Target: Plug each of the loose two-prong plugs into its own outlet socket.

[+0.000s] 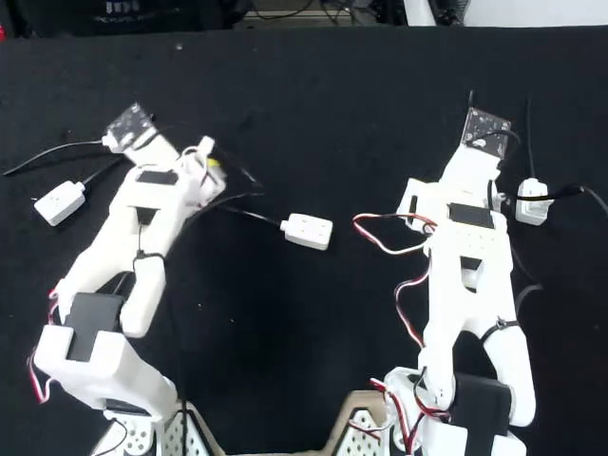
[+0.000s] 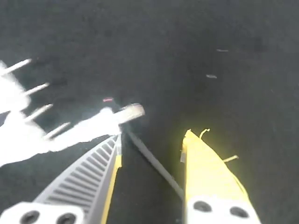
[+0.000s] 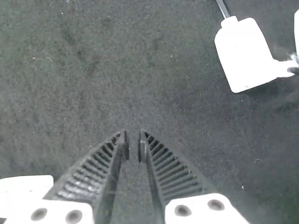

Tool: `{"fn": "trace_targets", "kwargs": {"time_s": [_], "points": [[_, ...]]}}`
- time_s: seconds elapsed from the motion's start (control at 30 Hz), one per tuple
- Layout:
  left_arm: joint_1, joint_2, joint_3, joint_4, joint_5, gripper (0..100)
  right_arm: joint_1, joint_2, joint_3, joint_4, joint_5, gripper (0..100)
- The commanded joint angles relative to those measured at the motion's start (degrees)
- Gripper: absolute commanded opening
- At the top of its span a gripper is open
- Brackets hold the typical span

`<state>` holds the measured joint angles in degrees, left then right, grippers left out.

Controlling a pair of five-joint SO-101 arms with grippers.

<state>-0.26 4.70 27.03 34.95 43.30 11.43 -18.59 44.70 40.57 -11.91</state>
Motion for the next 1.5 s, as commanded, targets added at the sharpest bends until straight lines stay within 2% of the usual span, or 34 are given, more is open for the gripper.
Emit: {"fn": "trace_targets", "kwargs": {"time_s": [0.0,0.17,0.37,0.6,1.03,1.2,1.47], "points": [[-1.89,1.67,-0.13,-1.93,1.41,21,1.14,-2.24,-2.68,-1.32,-0.44,4.2],[-2.59,3.16,0.40,-1.05,1.14,21,1.14,-2.24,-2.68,-1.32,-0.44,4.2],[-6.90,-0.44,-3.12,6.07,-0.88,21,1.14,-2.24,-2.68,-1.32,-0.44,4.2],[-11.91,-2.20,-8.04,8.62,-19.08,21,1.14,-2.24,-2.68,-1.32,-0.44,4.2],[-13.93,-1.67,-7.96,9.23,-51.34,21,1.14,-2.24,-2.68,-1.32,-0.44,4.2],[-13.49,-1.58,-7.69,9.23,-58.64,21,1.14,-2.24,-2.68,-1.32,-0.44,4.2],[-12.62,4.22,-8.31,8.70,-62.15,21,1.14,-2.24,-2.68,-1.32,-0.44,4.2]]}}
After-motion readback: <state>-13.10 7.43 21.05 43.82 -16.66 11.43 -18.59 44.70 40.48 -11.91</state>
